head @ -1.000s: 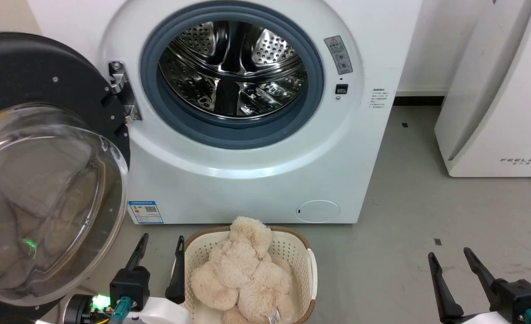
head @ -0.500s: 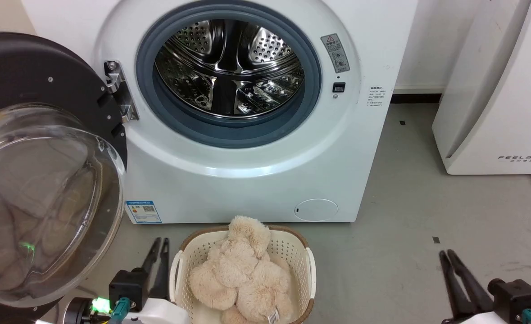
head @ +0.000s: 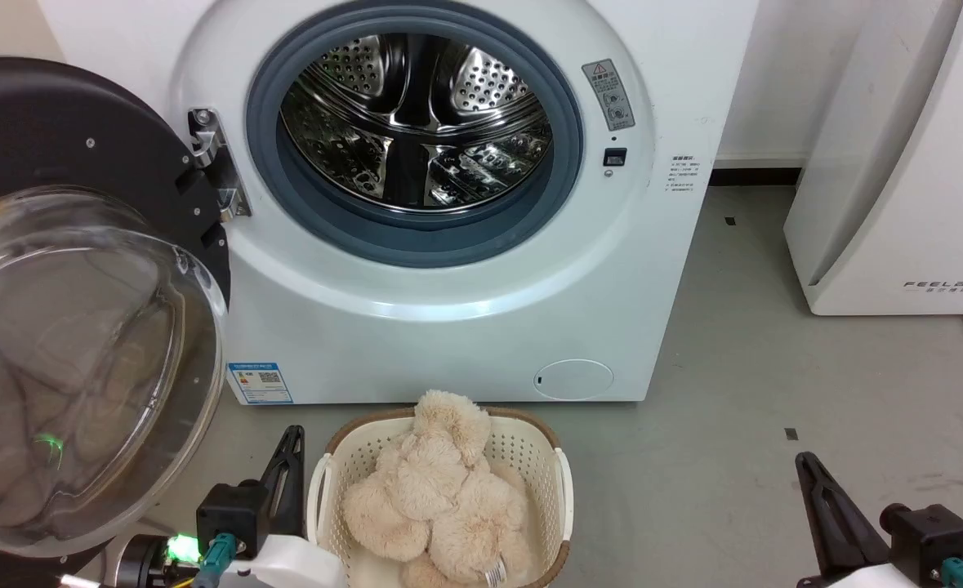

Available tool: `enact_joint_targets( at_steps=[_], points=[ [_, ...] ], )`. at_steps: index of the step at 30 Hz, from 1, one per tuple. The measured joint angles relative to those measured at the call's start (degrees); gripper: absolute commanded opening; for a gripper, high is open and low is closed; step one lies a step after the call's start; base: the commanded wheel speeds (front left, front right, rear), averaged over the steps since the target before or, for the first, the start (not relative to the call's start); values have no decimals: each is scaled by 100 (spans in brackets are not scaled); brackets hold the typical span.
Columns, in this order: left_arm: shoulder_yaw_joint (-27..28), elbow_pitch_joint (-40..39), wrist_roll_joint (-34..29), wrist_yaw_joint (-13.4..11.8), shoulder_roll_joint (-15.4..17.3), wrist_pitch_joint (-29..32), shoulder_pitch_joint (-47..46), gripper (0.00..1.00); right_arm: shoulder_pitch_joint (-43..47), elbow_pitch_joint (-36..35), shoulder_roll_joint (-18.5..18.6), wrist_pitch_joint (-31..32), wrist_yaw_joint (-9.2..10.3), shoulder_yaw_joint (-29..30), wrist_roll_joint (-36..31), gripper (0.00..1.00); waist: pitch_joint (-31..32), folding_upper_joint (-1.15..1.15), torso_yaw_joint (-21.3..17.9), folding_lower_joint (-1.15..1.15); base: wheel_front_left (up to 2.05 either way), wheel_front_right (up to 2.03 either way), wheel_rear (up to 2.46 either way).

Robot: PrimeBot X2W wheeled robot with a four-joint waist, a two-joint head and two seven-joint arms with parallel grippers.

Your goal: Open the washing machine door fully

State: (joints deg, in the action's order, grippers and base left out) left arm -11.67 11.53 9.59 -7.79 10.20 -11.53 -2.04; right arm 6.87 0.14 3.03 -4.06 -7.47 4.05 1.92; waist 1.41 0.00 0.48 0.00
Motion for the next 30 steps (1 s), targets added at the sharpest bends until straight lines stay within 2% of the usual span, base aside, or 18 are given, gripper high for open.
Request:
enact_joint_targets(
  at_steps=[30],
  points=[
    [319,-288,-254,202,-191,297,4,0,-146,-1,0,104,0,-101,-43,0,-38,0,-13,0,0,0,0]
  ],
)
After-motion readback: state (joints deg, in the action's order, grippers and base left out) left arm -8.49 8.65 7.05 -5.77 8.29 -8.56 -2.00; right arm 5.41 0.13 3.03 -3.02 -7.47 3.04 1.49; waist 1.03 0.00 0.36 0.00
